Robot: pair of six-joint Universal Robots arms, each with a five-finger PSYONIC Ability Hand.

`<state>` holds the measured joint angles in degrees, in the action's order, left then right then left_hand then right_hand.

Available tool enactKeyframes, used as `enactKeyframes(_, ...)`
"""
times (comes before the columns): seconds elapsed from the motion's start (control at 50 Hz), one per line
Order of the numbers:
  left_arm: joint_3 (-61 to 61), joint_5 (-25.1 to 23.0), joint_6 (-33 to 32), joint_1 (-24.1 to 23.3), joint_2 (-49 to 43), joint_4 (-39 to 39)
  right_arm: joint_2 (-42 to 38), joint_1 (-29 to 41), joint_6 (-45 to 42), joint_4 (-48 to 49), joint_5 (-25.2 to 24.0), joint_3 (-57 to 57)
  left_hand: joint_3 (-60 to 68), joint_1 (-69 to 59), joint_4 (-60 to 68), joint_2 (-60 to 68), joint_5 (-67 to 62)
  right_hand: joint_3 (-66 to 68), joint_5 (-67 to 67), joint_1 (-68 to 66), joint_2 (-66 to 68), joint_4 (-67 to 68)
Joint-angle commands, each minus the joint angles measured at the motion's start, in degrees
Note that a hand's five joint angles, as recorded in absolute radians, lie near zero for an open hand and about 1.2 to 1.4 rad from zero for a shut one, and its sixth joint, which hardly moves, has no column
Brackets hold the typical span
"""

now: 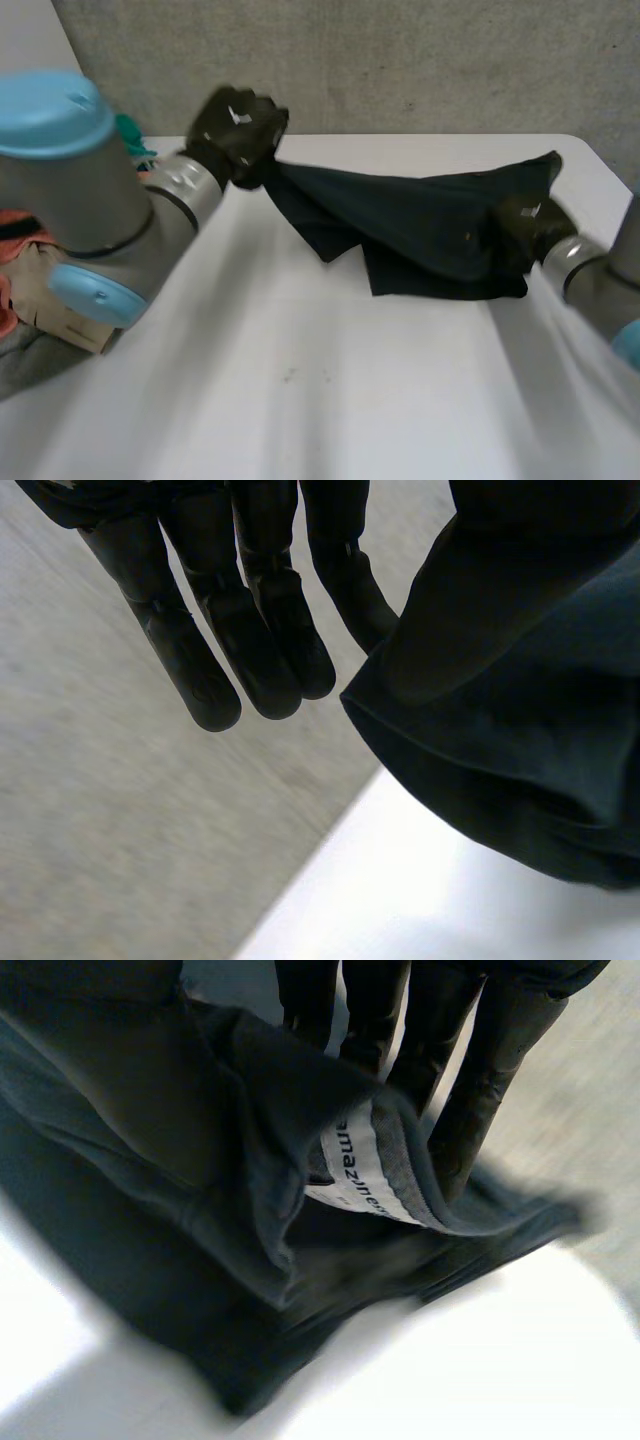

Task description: Fold the laundry.

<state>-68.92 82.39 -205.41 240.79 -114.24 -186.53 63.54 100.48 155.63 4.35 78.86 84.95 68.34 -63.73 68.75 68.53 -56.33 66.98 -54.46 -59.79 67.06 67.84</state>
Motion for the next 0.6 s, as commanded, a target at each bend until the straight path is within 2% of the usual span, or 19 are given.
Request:
enactKeyframes(0.02, 0.9, 3.1, 1.5, 1.2, 14.4, -0.1, 21.5, 0.3, -2.0, -9.4, -0.4, -9.2, 11.7, -16.3, 11.2, 11.5, -13.7, 13.0, -15.5, -20.2, 12.9, 12.2)
enactKeyframes(0.1, 2.6, 3.8, 4.8, 1.0, 22.0, -0.4, 28.4, 0.2, -1.5, -13.0, -0.4, -17.2, 11.7, -16.3, 11.2, 11.5, -13.7, 13.0, -15.5, -20.2, 12.9, 12.2)
enactKeyframes(0.22, 4.4, 4.1, 6.2, 1.8, 29.9, -0.6, 32.9, 0.2, 0.2, -14.8, -0.3, -23.8, 11.7, -16.3, 11.2, 11.5, -13.7, 13.0, -15.5, -20.2, 12.9, 12.2)
enactKeyframes(0.36, 7.3, 5.5, 6.1, 3.0, 29.3, -0.7, 32.6, 2.1, 1.9, -16.3, -0.4, -26.9, 11.7, -16.3, 11.2, 11.5, -13.7, 13.0, -15.5, -20.2, 12.9, 12.2)
enactKeyframes(0.46, 7.5, 5.4, 6.0, 3.1, 22.8, -0.7, 25.2, 3.7, 2.3, -16.2, 0.0, -26.9, 11.7, -16.3, 11.2, 11.5, -13.7, 13.0, -15.5, -20.2, 12.9, 12.2)
enactKeyframes(0.6, 9.9, 4.2, 5.5, 4.4, 7.7, -0.9, 9.9, 6.5, 2.4, -15.4, 1.9, -26.7, 11.7, -16.3, 11.2, 11.5, -13.7, 13.0, -15.5, -20.2, 12.9, 12.2)
